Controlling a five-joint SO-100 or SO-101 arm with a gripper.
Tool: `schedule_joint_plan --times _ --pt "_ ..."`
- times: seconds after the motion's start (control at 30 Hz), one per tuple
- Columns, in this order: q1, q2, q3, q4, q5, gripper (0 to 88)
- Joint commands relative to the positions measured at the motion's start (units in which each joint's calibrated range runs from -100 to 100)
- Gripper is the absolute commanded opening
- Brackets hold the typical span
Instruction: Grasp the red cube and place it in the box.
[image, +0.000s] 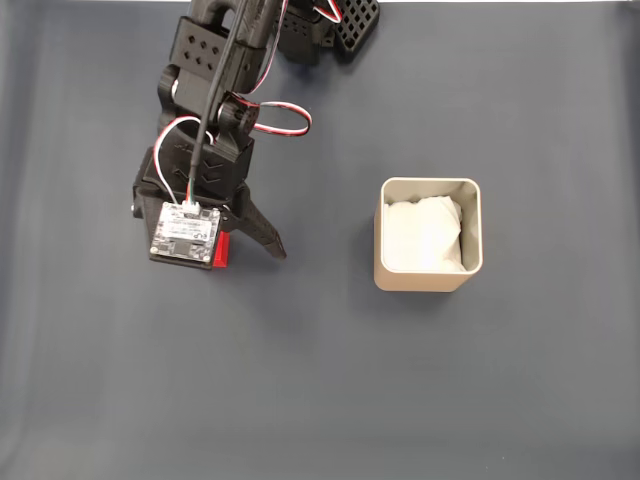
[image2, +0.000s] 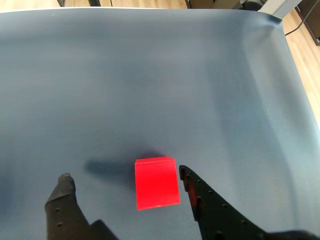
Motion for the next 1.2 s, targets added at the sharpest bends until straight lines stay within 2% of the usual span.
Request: schedule_joint_plan --times 0.0,1.0,1.1,1.17 --pt "0.60 -0.21 -0.49 -1.94 0.15 48.2" --pt "0.88 -0.81 3.43 -3.58 0.49 45.6" --pt "0.88 -0.81 3.43 -3.58 0.39 43.6" --pt "0.88 -0.81 3.25 -3.58 0.20 37.2"
